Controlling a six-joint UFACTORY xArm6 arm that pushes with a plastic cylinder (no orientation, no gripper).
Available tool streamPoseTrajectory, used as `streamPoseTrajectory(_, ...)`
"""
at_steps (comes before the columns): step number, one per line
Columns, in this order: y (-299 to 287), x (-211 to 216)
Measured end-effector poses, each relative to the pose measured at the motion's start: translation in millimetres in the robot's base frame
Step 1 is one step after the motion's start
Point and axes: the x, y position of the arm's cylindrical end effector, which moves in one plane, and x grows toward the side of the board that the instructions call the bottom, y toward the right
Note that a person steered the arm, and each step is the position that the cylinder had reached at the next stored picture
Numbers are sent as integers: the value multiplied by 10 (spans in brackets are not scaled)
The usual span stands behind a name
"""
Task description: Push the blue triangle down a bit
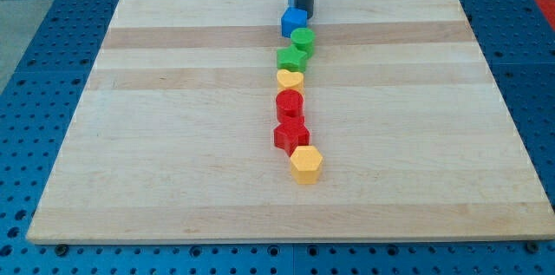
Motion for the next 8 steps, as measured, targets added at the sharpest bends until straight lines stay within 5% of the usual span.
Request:
streamPoseTrajectory(4,528,-114)
streamPoseTrajectory(5,463,-529)
streamPoseTrajectory(8,-145,-529)
